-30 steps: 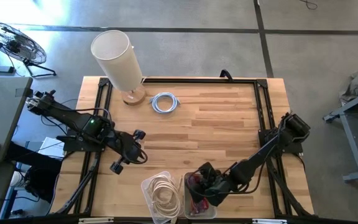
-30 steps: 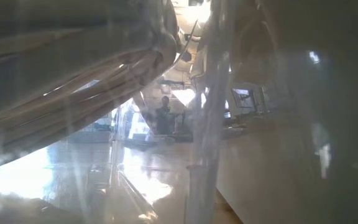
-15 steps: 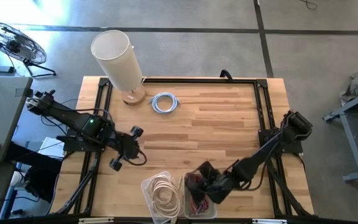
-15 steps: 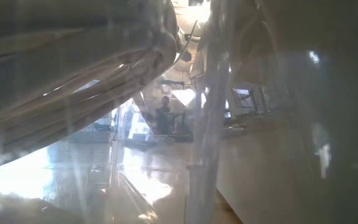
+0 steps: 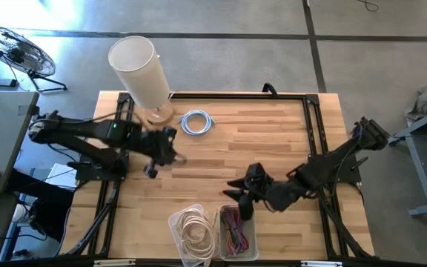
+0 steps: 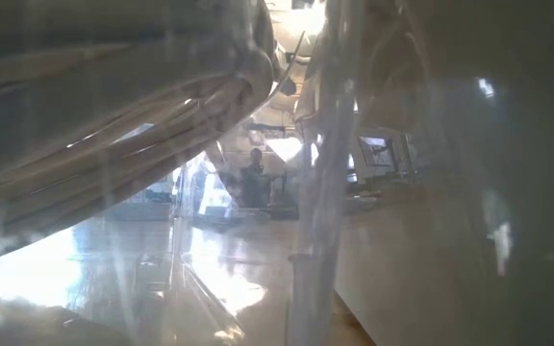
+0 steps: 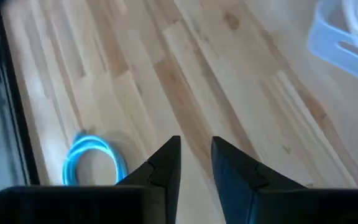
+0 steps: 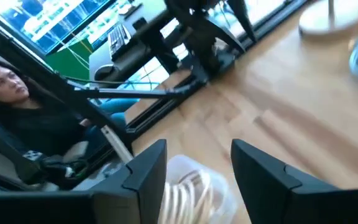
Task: Pick & Place USB Port
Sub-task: Put the light blue HDMI cable into the transparent bin
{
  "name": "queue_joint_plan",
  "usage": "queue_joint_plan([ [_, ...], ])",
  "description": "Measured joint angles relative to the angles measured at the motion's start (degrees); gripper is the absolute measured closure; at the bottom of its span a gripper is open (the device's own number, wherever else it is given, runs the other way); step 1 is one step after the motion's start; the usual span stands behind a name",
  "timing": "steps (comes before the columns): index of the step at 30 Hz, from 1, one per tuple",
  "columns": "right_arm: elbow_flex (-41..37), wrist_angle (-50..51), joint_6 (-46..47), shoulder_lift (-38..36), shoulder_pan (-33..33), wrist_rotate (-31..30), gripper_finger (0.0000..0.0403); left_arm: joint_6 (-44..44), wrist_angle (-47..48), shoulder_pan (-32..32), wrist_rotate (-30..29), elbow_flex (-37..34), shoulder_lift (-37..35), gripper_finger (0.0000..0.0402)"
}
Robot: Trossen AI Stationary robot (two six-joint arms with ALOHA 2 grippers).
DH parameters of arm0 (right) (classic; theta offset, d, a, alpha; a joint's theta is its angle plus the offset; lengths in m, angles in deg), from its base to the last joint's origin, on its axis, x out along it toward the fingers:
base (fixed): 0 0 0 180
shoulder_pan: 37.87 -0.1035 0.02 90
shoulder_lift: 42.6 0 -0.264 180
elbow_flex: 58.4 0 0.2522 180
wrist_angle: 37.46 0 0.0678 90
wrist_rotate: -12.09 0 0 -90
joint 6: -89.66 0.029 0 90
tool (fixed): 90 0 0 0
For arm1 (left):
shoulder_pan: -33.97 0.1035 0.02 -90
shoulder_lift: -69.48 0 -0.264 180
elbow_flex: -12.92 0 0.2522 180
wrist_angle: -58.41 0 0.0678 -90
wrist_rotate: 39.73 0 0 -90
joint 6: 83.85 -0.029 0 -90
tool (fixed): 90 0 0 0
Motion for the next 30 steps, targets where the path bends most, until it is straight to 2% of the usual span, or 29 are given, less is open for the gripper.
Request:
queue_joint_plan([
  [6, 0.0, 1.44, -9.91, -2.55, 3.91, 0.77, 0.0231, -4.43, 0.34, 12.04, 6.73, 2.55, 0.05, 0.026],
  [11, 0.0, 5.22, -14.97, -2.93, 6.9, 4.2, 0.0231, -8.28, -1.14, 18.09, 6.59, 2.85, 1.74, 0.0188],
  [15, 0.0, 7.34, -18.61, -2.93, 9.65, 4.23, 0.0231, -13.81, -4.55, 21.69, 6.5, 2.87, 5.13, 0.015],
  [22, 0.0, 8.0, -24.88, -4.13, 14.41, 6.57, 0.0231, -17.67, -11.56, 26.11, 8.02, 2.87, 13.75, 0.014],
  [27, 0.0, 8.85, -29.25, -6.3, 16.79, 6.97, 0.0231, -18.47, -12.3, 29.77, 13.02, 2.87, 19.83, 0.014],
  [30, 0.0, 9.18, -31.51, -7.71, 17.84, 7.04, 0.0231, -13.59, -11.71, 32.05, 17.5, 2.85, 22.6, 0.014],
])
